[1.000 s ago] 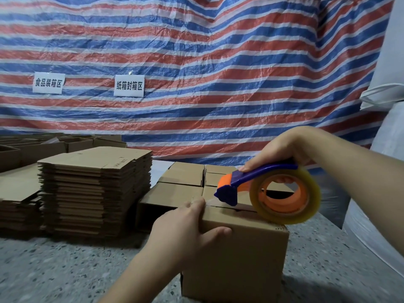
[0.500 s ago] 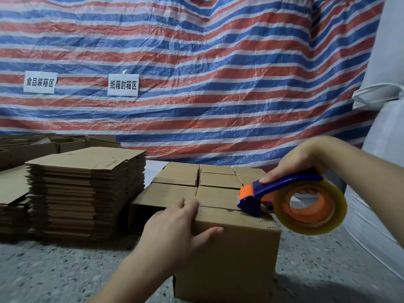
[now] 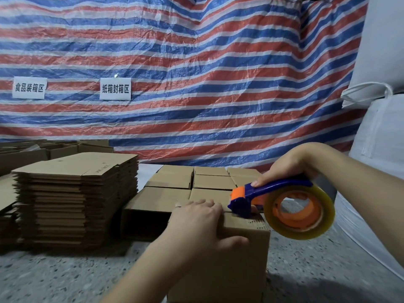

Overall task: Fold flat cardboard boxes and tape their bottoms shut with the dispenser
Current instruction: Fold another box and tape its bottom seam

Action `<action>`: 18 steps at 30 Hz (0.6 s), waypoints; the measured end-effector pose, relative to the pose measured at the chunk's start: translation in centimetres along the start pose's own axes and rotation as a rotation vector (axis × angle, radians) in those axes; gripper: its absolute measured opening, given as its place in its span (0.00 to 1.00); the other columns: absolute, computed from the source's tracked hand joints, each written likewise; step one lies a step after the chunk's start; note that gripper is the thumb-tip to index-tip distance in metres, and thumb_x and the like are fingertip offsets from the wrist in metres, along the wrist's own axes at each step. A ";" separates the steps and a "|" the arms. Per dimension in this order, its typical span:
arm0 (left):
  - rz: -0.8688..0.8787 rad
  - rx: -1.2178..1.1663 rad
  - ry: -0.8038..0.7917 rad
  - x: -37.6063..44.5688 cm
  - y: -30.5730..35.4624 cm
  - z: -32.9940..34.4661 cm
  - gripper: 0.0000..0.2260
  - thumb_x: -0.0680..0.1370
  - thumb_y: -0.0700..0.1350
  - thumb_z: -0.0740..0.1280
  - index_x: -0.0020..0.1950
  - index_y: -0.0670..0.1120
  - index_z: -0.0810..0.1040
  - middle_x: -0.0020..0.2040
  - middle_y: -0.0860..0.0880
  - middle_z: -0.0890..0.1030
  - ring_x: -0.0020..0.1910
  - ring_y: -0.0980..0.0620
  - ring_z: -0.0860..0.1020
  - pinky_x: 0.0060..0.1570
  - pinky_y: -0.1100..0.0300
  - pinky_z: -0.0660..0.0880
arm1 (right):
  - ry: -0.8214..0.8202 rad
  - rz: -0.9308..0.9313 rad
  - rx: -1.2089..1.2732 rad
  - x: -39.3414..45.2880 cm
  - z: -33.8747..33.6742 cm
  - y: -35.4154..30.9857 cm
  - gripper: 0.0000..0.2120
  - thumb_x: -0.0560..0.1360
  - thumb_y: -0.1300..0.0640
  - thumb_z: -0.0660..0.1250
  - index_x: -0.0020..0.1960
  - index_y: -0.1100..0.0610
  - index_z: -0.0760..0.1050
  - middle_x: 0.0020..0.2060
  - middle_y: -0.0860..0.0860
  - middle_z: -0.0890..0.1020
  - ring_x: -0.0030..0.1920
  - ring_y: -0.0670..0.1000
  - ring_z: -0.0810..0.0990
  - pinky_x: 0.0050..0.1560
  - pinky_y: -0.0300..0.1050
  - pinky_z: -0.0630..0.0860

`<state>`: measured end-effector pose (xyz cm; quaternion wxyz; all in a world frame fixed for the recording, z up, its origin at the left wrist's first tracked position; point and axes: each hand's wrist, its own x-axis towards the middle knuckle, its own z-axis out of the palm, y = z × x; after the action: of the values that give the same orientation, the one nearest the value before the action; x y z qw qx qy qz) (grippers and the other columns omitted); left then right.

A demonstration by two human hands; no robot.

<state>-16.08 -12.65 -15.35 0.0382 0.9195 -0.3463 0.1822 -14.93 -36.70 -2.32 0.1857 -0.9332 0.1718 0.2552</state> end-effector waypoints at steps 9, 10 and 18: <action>0.008 0.093 0.074 0.1 -0.2 1.3 0.34 0.73 0.76 0.51 0.65 0.53 0.70 0.61 0.54 0.75 0.61 0.53 0.73 0.64 0.55 0.68 | 0.011 -0.013 0.004 -0.3 -0.6 1.0 0.43 0.58 0.28 0.74 0.61 0.57 0.81 0.48 0.54 0.87 0.44 0.50 0.85 0.43 0.41 0.81; 0.007 0.099 0.075 0.1 -0.2 1.3 0.34 0.73 0.76 0.50 0.64 0.53 0.71 0.60 0.54 0.75 0.60 0.53 0.73 0.64 0.55 0.68 | 0.015 -0.006 0.005 -0.6 -0.8 1.4 0.43 0.57 0.28 0.75 0.61 0.57 0.81 0.48 0.54 0.87 0.43 0.50 0.85 0.42 0.41 0.81; 0.005 0.103 0.099 -0.1 -0.1 1.6 0.34 0.73 0.76 0.47 0.64 0.54 0.70 0.62 0.55 0.74 0.61 0.54 0.72 0.65 0.55 0.66 | -0.003 0.069 -0.038 -1.4 -1.0 5.0 0.48 0.55 0.26 0.75 0.64 0.58 0.79 0.49 0.54 0.85 0.47 0.51 0.82 0.50 0.43 0.78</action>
<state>-15.55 -12.83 -16.88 0.0074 0.9093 -0.3364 0.2449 -17.75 -41.14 -2.02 0.1594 -0.9296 0.1989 0.2662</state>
